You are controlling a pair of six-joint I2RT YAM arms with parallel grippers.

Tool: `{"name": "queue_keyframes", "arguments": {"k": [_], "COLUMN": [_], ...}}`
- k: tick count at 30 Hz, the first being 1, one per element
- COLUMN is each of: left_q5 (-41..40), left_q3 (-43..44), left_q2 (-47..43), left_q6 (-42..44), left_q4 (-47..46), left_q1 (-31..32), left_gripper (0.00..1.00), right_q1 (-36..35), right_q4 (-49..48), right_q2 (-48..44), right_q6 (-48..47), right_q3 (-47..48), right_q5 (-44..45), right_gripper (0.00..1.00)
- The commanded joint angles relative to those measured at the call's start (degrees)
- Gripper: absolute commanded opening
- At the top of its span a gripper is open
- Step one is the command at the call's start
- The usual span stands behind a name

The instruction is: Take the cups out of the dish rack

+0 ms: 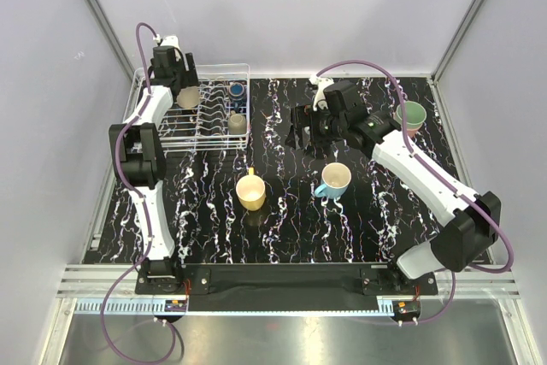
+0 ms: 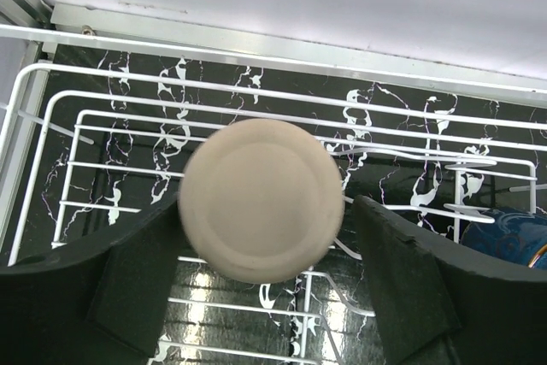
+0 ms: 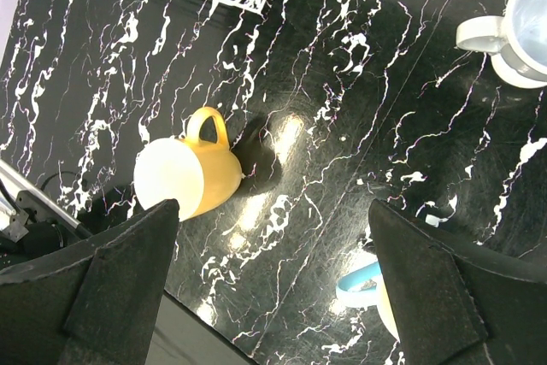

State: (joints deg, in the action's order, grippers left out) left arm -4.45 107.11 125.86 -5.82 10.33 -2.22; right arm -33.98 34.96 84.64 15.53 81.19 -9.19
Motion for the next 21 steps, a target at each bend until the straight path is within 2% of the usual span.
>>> {"name": "queue_keyframes", "arguments": {"k": [1,5,6,9,10,16,17,21], "left_q5": [0.6,0.8,0.8,0.1,0.2,1.1,1.1,1.1], "left_q3": [2.6,1.6,1.3,0.8,0.7,-0.3,-0.4,-2.6], "left_q2": [0.4,-0.7,-1.6,-3.1,-4.2,-9.7,-10.5,-16.1], "left_q6": [0.8,0.7,0.7,0.8,0.9,1.1,1.1,0.9], "left_q4": [-4.5,-4.7,-4.8,-4.2,-4.0,-1.6,-0.8,-0.1], "left_q1": [-0.2,-0.2,-0.2,-0.2,-0.2,-0.2,-0.2,-0.2], "left_gripper": [0.79,0.62,0.52,0.36,0.29,0.07,0.00,0.00], "right_q1": [-0.4,-0.4,-0.3,-0.4,-0.3,-0.4,-0.4,-0.3], "right_q4": [-2.0,-2.1,-2.1,-2.1,-2.1,-2.4,-2.5,-2.4], "right_q2": [0.5,0.8,0.7,0.4,0.4,-0.9,-1.0,-1.3], "right_q6": [-1.0,-0.9,-0.8,-0.4,-0.2,0.7,0.9,2.7], "right_q3": [1.9,2.0,2.0,1.8,1.7,0.7,0.8,1.0], "right_q5": [-1.6,-1.8,-1.7,-2.0,-2.1,-2.9,-3.4,-5.3], "right_gripper": [1.00,1.00,1.00,1.00,1.00,1.00,1.00,1.00]}}
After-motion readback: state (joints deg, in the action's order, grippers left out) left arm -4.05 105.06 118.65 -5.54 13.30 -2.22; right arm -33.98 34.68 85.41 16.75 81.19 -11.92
